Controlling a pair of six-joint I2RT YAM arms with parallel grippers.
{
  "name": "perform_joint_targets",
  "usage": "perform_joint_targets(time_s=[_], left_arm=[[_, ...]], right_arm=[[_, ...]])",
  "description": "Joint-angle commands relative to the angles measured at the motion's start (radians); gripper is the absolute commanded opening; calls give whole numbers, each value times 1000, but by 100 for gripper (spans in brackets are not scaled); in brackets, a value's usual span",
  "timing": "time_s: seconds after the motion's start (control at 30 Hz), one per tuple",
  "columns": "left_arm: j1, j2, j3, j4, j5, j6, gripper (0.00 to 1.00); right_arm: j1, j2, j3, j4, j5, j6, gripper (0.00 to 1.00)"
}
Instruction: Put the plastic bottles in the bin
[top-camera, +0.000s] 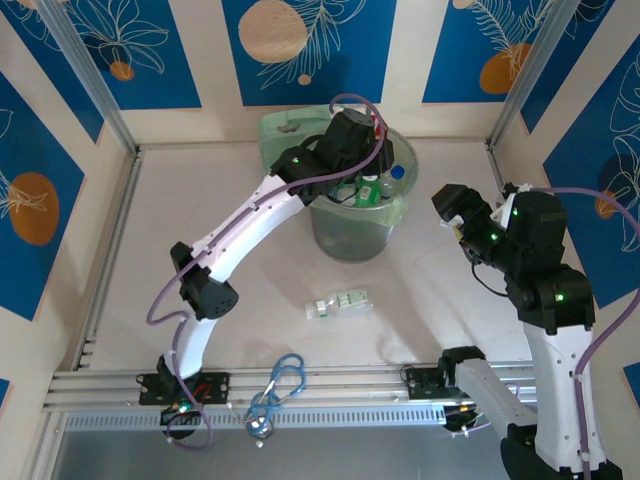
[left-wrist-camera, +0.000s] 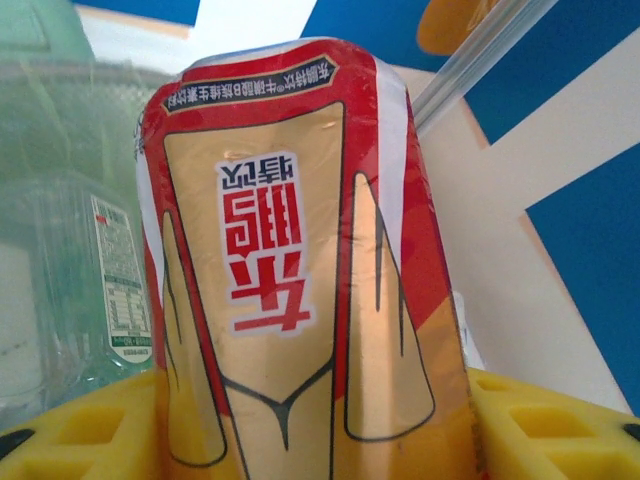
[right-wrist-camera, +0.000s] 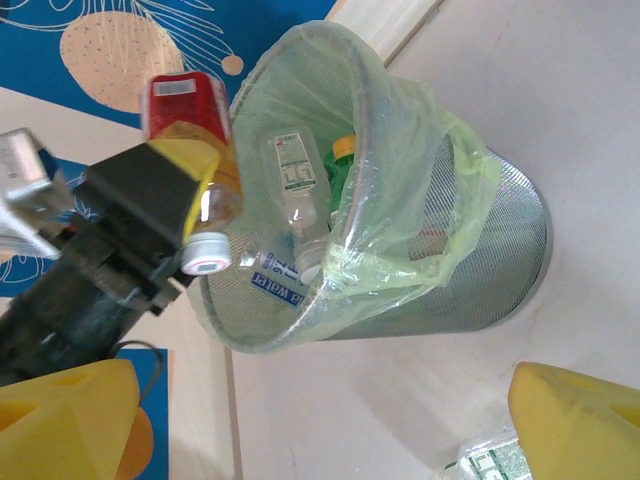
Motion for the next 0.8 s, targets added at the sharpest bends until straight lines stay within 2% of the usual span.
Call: perform_joint_targets(time_s=[0.0, 0.07, 0.23, 0.3, 0.5, 0.6, 0.77], left_arm=[[18, 27, 33, 10, 26, -58, 61], [20, 40, 34, 29, 50, -65, 64], [21, 59, 34, 48, 118, -99, 84], [21, 54, 34, 58, 133, -93, 88], [22, -47, 4, 25, 61, -34, 91], [22, -197, -155, 71, 19, 57, 91], [29, -610, -705, 304, 3, 248, 89]], right_arm=[[-8, -9, -7, -23, -24, -18, 95], [-13, -10, -6, -28, -25, -20, 95], [-23, -10, -12, -29, -32, -25, 97], [-24, -10, -20, -24, -35, -19, 97], [-24, -11, -15, -9, -53, -21, 96], [-23, -7, -12, -8, -61, -27, 95], [-11, 1, -27, 26, -107, -38, 90]])
